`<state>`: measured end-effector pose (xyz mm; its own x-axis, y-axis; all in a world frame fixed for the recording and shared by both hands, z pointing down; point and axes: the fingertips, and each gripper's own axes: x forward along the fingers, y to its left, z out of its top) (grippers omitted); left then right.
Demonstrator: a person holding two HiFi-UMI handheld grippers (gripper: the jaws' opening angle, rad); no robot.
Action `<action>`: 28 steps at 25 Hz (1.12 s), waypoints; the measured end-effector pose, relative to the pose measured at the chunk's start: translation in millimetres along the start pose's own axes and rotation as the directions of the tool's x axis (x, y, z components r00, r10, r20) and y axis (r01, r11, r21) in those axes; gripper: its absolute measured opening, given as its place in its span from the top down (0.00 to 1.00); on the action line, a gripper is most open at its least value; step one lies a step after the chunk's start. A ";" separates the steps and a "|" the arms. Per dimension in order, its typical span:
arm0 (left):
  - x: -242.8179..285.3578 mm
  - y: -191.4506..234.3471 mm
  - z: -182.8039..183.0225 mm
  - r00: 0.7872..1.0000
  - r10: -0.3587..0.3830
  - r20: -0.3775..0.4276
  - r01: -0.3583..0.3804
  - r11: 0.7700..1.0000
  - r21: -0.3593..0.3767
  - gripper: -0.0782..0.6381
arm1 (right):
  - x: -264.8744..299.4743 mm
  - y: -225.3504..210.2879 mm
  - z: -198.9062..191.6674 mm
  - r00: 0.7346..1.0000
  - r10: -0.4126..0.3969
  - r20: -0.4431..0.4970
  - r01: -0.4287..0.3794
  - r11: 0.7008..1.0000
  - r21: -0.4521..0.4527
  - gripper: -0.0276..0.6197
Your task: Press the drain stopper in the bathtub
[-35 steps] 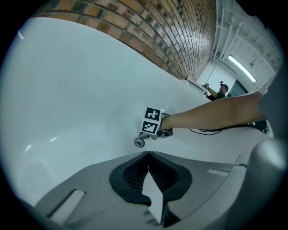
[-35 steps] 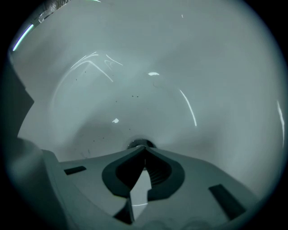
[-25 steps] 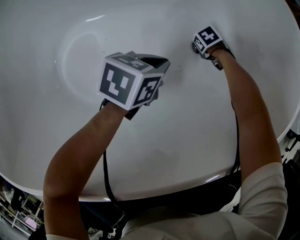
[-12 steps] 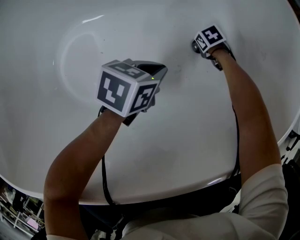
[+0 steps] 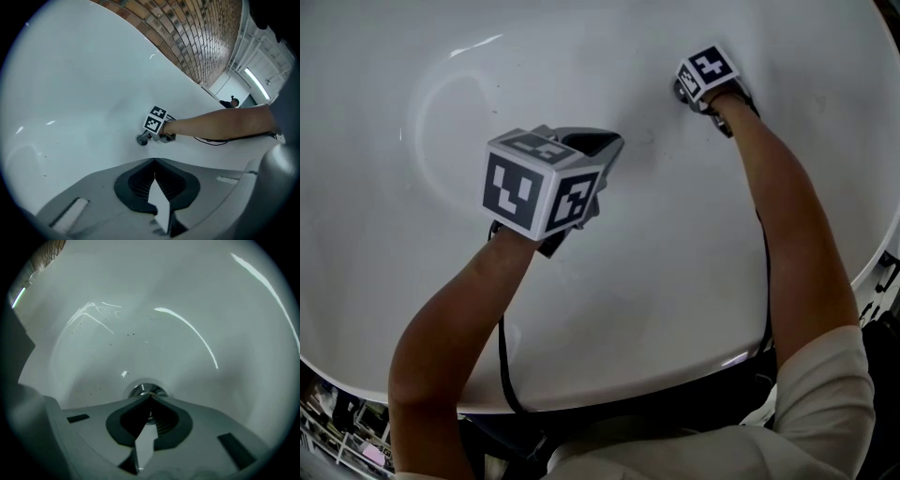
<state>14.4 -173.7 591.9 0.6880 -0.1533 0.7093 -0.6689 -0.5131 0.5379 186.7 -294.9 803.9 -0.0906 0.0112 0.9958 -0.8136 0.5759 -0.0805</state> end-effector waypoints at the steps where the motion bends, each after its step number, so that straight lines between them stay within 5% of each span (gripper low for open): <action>1: -0.8 0.3 0.3 1.000 0.002 0.001 -0.002 1.000 -0.001 0.88 | -0.3 0.2 0.2 1.000 0.002 0.000 -0.002 1.000 0.001 0.93; 28: -40.3 -1.8 35.9 0.994 0.062 0.091 -0.060 0.998 -0.022 0.88 | -34.1 -5.8 8.6 0.997 -0.076 -0.025 0.074 0.995 -0.069 0.93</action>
<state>-2.0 -197.0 546.0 0.6684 -0.2611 0.6965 -0.7149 -0.4839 0.5047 189.6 -305.7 770.0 -0.0147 -0.0123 0.9998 -0.7763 0.6303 -0.0036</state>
